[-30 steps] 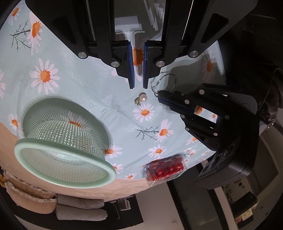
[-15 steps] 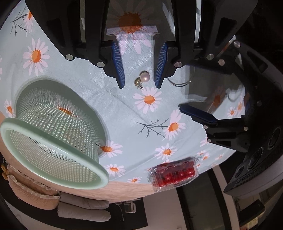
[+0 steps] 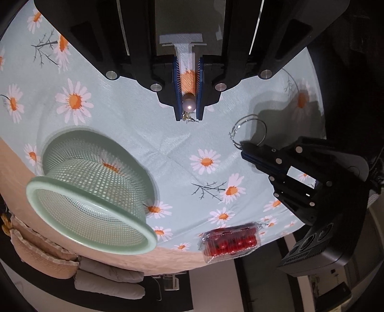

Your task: Organize jewelry

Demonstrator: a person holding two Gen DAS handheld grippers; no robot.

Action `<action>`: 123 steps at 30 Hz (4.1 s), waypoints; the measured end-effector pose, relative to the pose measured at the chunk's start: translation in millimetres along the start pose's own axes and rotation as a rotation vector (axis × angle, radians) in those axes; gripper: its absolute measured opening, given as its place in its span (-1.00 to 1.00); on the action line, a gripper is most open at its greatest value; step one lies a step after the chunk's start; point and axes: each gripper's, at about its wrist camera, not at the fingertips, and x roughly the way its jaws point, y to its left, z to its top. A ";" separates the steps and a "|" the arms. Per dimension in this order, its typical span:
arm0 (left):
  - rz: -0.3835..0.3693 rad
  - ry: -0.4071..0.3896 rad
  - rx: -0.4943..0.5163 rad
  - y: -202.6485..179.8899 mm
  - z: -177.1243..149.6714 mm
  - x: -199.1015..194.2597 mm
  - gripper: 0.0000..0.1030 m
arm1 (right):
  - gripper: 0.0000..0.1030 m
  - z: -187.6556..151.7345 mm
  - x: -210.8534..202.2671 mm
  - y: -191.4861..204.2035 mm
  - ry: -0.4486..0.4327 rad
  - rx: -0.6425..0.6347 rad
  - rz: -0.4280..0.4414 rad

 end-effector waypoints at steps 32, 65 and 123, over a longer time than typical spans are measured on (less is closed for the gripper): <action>0.147 -0.192 0.047 44.2 115.5 -82.1 -0.94 | -0.79 81.0 -88.4 -49.8 -0.058 -0.138 -0.217; 0.102 -0.270 0.020 69.1 166.4 -9.2 0.75 | 0.69 113.0 -21.0 -119.9 -0.212 -0.078 -0.361; 0.408 -0.494 -0.412 -75.1 -68.1 -137.3 0.89 | 0.81 -22.6 -135.3 99.8 -0.317 0.314 -0.510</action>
